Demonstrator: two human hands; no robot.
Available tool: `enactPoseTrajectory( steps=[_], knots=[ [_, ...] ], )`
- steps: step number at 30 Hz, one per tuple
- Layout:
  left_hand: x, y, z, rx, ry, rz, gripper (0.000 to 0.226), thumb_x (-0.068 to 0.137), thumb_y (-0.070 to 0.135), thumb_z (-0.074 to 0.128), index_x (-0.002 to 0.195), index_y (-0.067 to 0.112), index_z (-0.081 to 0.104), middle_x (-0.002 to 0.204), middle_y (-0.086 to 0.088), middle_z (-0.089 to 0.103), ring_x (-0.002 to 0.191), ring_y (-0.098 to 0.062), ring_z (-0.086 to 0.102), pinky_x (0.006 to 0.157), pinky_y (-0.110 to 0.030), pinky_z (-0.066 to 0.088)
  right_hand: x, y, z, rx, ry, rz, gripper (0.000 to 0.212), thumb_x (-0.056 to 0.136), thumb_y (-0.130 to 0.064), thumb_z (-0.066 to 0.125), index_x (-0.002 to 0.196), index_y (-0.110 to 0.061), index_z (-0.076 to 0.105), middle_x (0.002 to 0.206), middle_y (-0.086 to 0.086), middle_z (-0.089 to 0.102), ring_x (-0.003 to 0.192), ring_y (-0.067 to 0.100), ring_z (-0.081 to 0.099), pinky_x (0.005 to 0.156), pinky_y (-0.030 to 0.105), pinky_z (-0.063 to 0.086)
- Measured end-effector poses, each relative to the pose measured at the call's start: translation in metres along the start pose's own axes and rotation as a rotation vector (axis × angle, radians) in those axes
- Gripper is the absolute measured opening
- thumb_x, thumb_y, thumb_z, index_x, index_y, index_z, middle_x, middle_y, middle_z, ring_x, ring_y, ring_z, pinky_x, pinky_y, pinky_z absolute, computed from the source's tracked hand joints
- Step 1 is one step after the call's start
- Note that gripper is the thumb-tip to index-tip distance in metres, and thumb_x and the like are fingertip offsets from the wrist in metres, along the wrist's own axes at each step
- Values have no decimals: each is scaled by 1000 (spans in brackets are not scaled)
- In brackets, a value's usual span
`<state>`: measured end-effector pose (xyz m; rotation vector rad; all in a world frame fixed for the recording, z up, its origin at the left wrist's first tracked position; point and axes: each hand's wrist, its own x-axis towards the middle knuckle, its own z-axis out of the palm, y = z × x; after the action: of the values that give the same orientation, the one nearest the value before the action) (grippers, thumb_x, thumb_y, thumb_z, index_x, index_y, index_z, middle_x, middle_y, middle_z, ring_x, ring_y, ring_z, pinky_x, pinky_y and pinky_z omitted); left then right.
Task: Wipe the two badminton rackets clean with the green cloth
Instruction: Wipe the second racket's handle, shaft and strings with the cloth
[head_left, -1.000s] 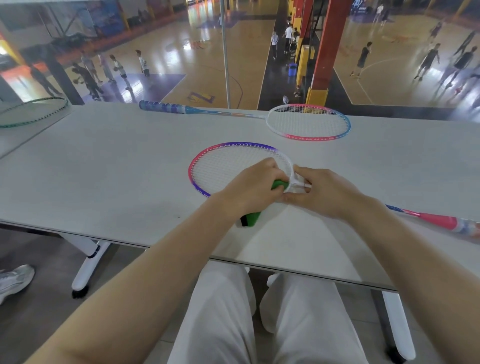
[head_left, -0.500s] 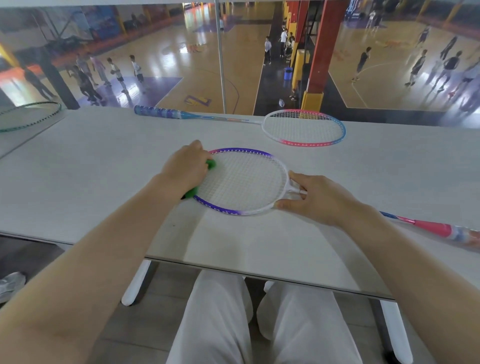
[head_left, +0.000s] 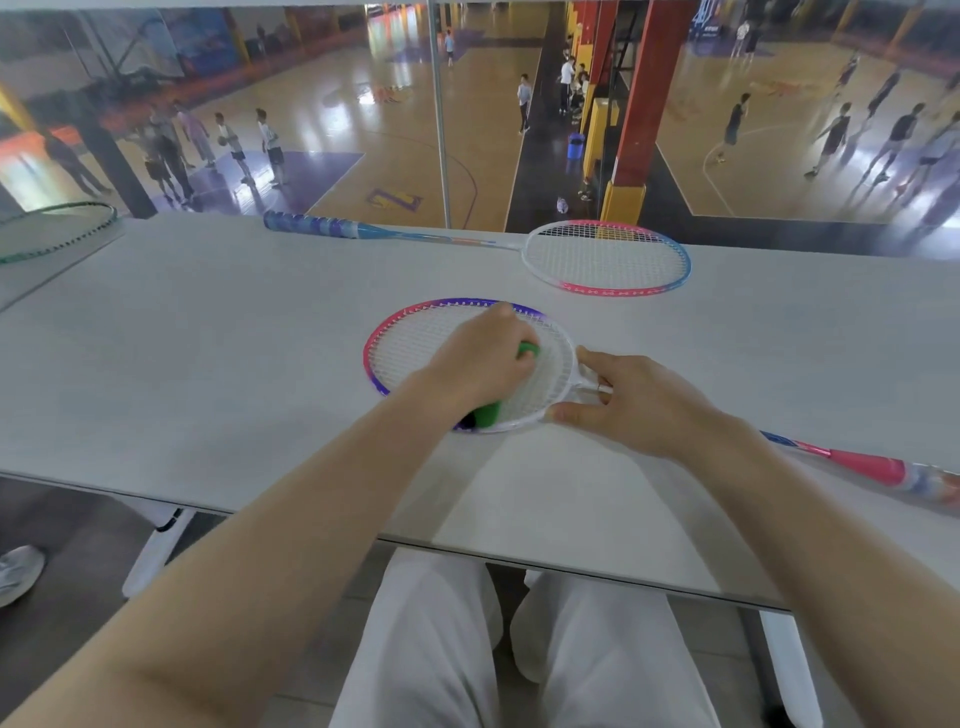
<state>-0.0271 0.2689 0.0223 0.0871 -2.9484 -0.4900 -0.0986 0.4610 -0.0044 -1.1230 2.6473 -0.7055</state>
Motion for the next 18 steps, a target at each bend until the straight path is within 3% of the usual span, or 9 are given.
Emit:
enactPoseTrajectory(
  steps=[3, 6, 9, 15, 18],
  knots=[
    [5, 22, 10, -39, -24, 84, 15, 90, 17, 51, 83, 17, 64, 97, -5, 48, 81, -25, 56, 73, -38, 46, 1, 1, 0, 3, 4, -8, 61, 71, -79, 59, 123, -47, 53, 104, -18, 66, 93, 10, 62, 80, 36, 52],
    [8, 23, 10, -1, -31, 85, 23, 93, 20, 51, 106, 18, 70, 106, -6, 49, 85, -24, 56, 76, -37, 46, 2, 1, 0, 1, 4, -16, 57, 74, -77, 60, 121, -46, 54, 102, -17, 67, 91, 11, 61, 77, 35, 51],
    [13, 9, 5, 41, -19, 74, 27, 96, 21, 50, 115, 22, 69, 108, -3, 48, 84, -20, 55, 76, -32, 45, 1, -1, -1, -4, -1, -11, 60, 75, -78, 58, 125, -47, 53, 102, -19, 65, 89, 8, 59, 74, 30, 47],
    [28, -46, -11, 209, 33, -95, 29, 97, 20, 51, 122, 15, 65, 111, -6, 49, 86, -20, 52, 76, -31, 42, -2, -1, -2, 11, -9, 15, 69, 74, -78, 58, 136, -50, 45, 111, -21, 63, 96, 8, 59, 77, 29, 47],
    [27, -78, -22, 300, 40, -204, 30, 97, 19, 49, 122, 13, 65, 111, -10, 49, 94, -28, 55, 84, -39, 48, -2, -1, -2, 6, -5, 19, 69, 73, -79, 58, 134, -49, 46, 112, -20, 64, 100, 9, 60, 82, 31, 50]
  ],
)
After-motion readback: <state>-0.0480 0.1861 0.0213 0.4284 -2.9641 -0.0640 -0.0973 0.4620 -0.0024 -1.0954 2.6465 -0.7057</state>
